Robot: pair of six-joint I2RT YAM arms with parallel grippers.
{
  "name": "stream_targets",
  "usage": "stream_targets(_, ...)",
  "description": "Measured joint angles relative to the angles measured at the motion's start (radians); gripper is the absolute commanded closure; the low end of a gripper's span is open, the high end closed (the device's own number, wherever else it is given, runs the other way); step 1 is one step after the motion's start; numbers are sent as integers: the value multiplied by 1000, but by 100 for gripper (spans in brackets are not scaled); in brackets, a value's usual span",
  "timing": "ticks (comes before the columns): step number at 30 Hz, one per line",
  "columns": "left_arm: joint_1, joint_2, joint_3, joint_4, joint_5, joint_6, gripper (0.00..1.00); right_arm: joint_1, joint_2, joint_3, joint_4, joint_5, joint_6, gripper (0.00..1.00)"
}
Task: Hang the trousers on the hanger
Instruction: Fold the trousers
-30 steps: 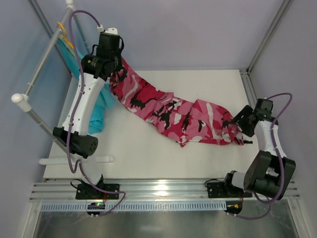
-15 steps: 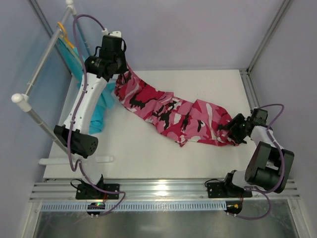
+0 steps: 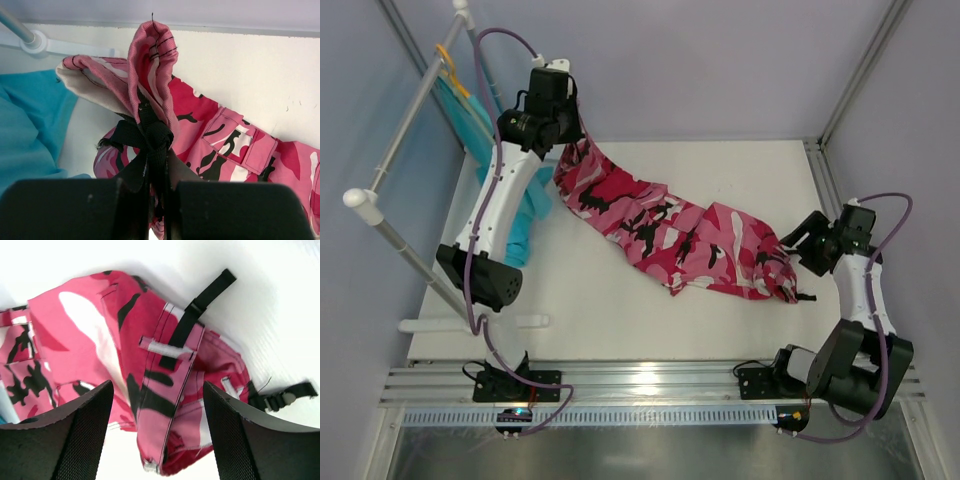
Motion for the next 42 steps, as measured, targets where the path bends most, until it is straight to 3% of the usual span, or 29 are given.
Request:
stream_targets(9, 0, 0, -5, 1, 16, 0, 100, -11, 340, 63, 64, -11, -37, 27)
stream_targets(11, 0, 0, -13, 1, 18, -1, 100, -11, 356, 63, 76, -19, -37, 36)
stream_targets(12, 0, 0, -17, 0, 18, -1, 100, -11, 356, 64, 85, -27, -37, 44)
stream_targets(13, 0, 0, -21, 1, 19, -1, 100, -11, 356, 66, 93, -39, -38, 69)
stream_targets(14, 0, 0, -25, 0, 22, -1, 100, -11, 356, 69, 101, -46, -43, 77)
stream_targets(17, 0, 0, -29, 1, 27, -3, 100, -5, 348, 84, 112, -50, -44, 96)
stream_targets(18, 0, 0, -29, 1, 31, -5, 100, 6, 338, 89, 109, -37, -51, 96)
stream_targets(23, 0, 0, -39, 9, 46, -13, 100, 151, 209, 123, 49, 63, -77, 96)
stream_targets(29, 0, 0, -65, 14, 60, -14, 100, 527, 41, 139, 12, 131, -90, 95)
stream_targets(32, 0, 0, -68, 15, 63, -14, 100, 687, -14, 76, -7, 152, -66, 87)
stream_targets(36, 0, 0, -71, 16, 66, -13, 100, 780, -83, -64, -64, 183, -1, 67)
stream_targets(37, 0, 0, -75, 16, 68, -14, 100, 784, -106, -103, -89, 195, 24, 53)
stream_targets(39, 0, -2, -90, 21, 71, -14, 100, 784, -151, -150, -150, 221, 70, 40)
stream_targets(42, 0, -9, -128, 31, 79, -14, 100, 783, -243, -158, -217, 277, 142, 28)
